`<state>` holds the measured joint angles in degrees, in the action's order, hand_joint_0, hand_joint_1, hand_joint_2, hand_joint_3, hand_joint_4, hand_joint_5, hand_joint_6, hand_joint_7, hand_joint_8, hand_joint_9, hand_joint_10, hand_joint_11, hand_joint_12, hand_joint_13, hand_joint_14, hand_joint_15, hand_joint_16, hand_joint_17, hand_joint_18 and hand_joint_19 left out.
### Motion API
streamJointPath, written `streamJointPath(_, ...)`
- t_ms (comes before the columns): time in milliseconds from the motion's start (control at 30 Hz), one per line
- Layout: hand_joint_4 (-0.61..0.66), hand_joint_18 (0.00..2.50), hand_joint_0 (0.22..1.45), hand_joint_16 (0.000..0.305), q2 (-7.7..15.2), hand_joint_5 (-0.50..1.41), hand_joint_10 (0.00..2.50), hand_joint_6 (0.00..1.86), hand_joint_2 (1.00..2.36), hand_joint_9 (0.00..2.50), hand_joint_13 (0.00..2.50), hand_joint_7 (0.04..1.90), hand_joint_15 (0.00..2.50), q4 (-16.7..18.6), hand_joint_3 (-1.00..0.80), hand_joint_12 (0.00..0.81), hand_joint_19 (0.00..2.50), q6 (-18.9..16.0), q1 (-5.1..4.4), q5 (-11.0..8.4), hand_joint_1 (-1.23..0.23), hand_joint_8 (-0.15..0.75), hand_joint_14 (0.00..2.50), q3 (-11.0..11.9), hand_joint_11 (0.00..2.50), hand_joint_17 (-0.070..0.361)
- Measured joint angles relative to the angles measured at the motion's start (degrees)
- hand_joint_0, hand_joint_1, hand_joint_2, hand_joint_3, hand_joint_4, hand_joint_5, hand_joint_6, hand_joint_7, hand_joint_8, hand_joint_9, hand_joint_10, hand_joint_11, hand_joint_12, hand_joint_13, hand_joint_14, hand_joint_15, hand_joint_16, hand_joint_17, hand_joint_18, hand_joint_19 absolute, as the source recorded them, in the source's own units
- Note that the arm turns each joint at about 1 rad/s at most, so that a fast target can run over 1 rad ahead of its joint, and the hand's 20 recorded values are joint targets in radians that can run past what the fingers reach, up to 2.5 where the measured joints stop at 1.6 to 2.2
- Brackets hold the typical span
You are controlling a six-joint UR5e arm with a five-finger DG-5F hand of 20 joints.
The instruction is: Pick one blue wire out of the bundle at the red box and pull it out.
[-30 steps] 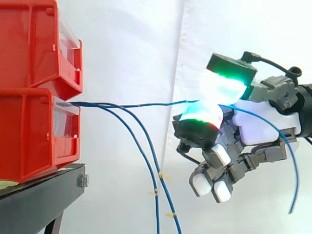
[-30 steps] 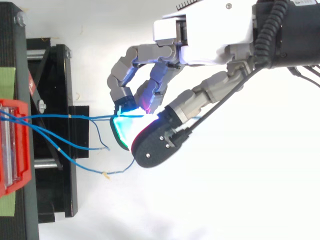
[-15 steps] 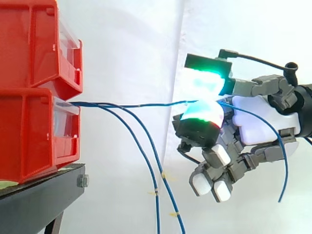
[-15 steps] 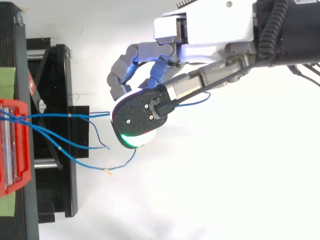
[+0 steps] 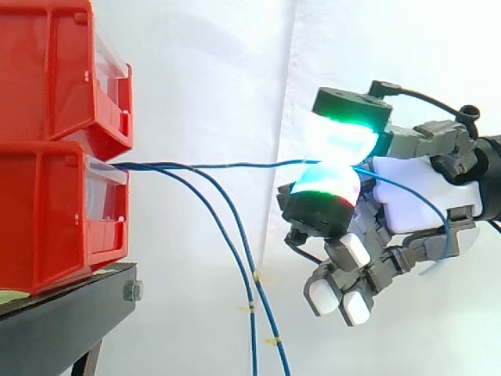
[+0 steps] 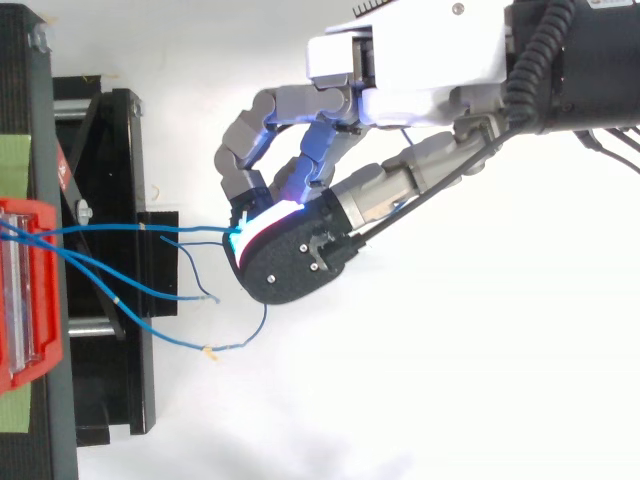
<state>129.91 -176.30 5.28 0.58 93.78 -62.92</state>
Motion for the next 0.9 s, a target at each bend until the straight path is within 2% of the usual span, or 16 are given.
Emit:
streamJointPath(167, 0.14, 0.64, 0.61, 0.054, 0.0, -0.13, 0.02, 0.90, 1.00, 0.92, 0.73, 1.14, 0.49, 0.0, -0.50, 0.411, 0.56, 0.3, 0.00, 0.03, -0.80, 0.316, 0.02, 0.0, 0.63, 0.121)
streamJointPath(267, 0.15, 0.64, 0.53, 0.057, 0.0, -0.13, 0.02, 0.90, 1.00, 0.94, 0.73, 1.14, 0.50, 0.0, -0.50, 0.423, 0.56, 0.6, -0.02, 0.01, -0.66, 0.327, 0.02, 0.0, 0.64, 0.127)
streamJointPath(333, 0.15, 0.62, 0.51, 0.058, 0.0, -0.13, 0.02, 0.89, 1.00, 0.96, 0.73, 1.17, 0.51, 0.0, -0.50, 0.430, 0.59, 0.7, -0.03, 0.01, -0.49, 0.337, 0.02, 0.0, 0.63, 0.131)
streamJointPath(400, 0.14, 0.59, 0.55, 0.056, 0.0, -0.13, 0.02, 0.89, 1.00, 0.96, 0.72, 1.18, 0.51, 0.0, -0.50, 0.415, 0.62, 0.9, -0.03, 0.00, -0.35, 0.332, 0.02, 0.0, 0.62, 0.125)
streamJointPath(467, 0.14, 0.57, 0.58, 0.055, 0.0, -0.13, 0.02, 0.88, 1.00, 0.97, 0.71, 1.20, 0.51, 0.0, -0.49, 0.408, 0.63, 0.9, -0.03, 0.00, -0.32, 0.329, 0.02, 0.0, 0.63, 0.123)
streamJointPath(500, 0.15, 0.57, 0.59, 0.054, 0.0, -0.12, 0.02, 0.88, 1.00, 0.99, 0.71, 1.20, 0.51, 0.0, -0.46, 0.410, 0.63, 0.9, -0.04, 0.00, -0.33, 0.331, 0.02, 0.0, 0.63, 0.122)
streamJointPath(700, 0.16, 0.61, 0.56, 0.055, 0.0, -0.11, 0.02, 0.88, 1.02, 0.99, 0.73, 1.23, 0.52, 0.0, -0.24, 0.418, 0.61, 1.0, -0.02, -0.03, -0.61, 0.341, 0.02, 0.0, 0.64, 0.123)
streamJointPath(900, 0.16, 0.63, 0.58, 0.054, 0.0, -0.11, 0.02, 0.89, 1.02, 0.98, 0.74, 1.25, 0.52, 0.0, -0.20, 0.421, 0.58, 1.0, -0.04, -0.08, -0.74, 0.341, 0.02, 0.0, 0.65, 0.122)
